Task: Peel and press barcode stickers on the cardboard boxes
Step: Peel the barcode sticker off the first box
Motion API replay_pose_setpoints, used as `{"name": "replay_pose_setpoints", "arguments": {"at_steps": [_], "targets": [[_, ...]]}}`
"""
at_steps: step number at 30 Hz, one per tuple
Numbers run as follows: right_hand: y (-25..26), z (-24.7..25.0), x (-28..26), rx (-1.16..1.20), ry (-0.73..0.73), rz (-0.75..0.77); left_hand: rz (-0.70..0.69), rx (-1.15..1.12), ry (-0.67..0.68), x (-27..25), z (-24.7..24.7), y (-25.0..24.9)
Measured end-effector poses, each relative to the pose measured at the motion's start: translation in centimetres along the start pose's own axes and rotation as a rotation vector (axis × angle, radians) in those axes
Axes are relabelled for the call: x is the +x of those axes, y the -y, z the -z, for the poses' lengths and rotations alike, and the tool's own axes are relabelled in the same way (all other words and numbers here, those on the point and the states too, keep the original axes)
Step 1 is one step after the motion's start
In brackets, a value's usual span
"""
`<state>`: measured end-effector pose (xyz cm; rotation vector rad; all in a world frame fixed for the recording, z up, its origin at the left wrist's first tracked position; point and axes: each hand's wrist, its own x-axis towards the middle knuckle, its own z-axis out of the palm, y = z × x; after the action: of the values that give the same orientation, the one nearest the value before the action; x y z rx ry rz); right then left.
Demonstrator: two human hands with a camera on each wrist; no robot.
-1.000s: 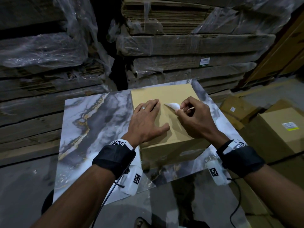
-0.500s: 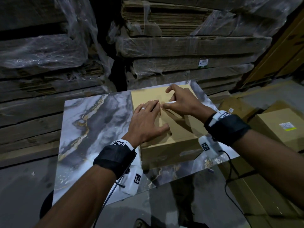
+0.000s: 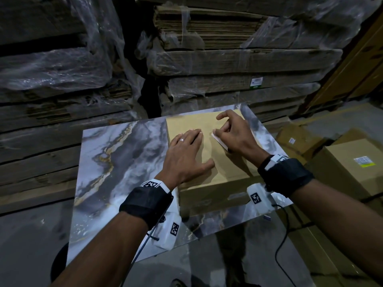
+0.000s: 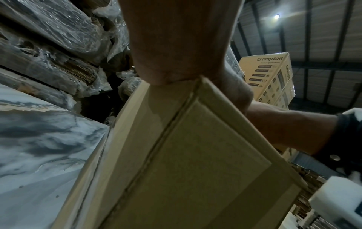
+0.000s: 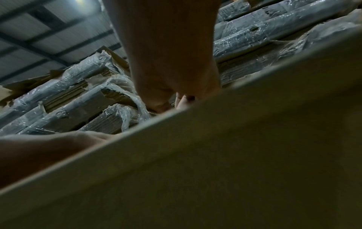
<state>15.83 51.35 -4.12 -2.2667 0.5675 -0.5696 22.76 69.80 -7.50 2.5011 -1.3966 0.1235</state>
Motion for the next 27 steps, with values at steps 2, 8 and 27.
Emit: {"name": "replay_pose_setpoints", "arguments": {"at_steps": [2, 8, 27], "targets": [[-0.1, -0.1, -0.8, 0.046, -0.042, 0.014, 0.003, 0.001, 0.001, 0.0, 0.0, 0.0], [-0.4, -0.4, -2.3, 0.143, -0.131, 0.003, -0.001, 0.008, -0.003, 0.1, -0.1, 0.1], [0.2, -1.0, -4.3, 0.101, -0.302, -0.009, -0.005, -0.044, -0.028, 0.1, -0.2, 0.1]]}}
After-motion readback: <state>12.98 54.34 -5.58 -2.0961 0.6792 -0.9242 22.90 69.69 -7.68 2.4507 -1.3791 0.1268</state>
